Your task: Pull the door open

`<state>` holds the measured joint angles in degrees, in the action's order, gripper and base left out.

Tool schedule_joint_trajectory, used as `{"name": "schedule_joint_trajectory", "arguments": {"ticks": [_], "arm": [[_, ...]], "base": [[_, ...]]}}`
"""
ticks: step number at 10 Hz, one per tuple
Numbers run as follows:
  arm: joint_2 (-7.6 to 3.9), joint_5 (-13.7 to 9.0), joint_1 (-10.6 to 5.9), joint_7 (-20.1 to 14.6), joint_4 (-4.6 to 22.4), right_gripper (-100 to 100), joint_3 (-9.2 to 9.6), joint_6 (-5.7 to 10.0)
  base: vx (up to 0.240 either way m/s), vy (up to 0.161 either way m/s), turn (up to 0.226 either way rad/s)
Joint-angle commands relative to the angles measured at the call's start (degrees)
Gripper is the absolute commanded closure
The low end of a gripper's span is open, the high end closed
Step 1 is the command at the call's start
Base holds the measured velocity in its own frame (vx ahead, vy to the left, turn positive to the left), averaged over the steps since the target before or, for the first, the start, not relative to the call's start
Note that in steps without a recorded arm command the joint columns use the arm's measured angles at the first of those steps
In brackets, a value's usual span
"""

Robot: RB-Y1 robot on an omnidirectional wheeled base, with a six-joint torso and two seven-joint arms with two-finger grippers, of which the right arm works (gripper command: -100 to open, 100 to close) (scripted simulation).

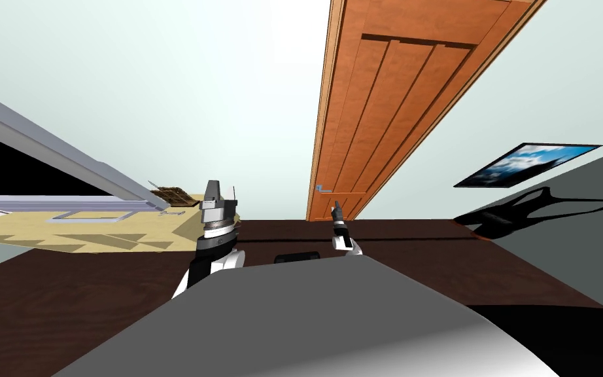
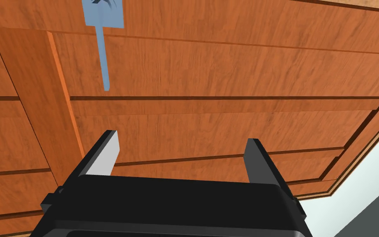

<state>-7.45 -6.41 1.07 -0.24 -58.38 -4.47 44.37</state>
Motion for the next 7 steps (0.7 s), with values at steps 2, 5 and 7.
{"name": "schedule_joint_trajectory", "arguments": {"ticks": [2,5,7], "arm": [[-0.26,-0.2,-1.41,-0.4,4.0,-100,-0.33,0.49],[-0.56,-0.3,-3.00,-0.9,8.0,-100,-0.69,0.92],[-0.80,-0.5,-4.42,-1.3,11.7,-100,-1.02,1.30]], "base": [[0.055,-0.015,0.045],[0.079,-0.022,0.086],[0.066,-0.013,0.076]]}}
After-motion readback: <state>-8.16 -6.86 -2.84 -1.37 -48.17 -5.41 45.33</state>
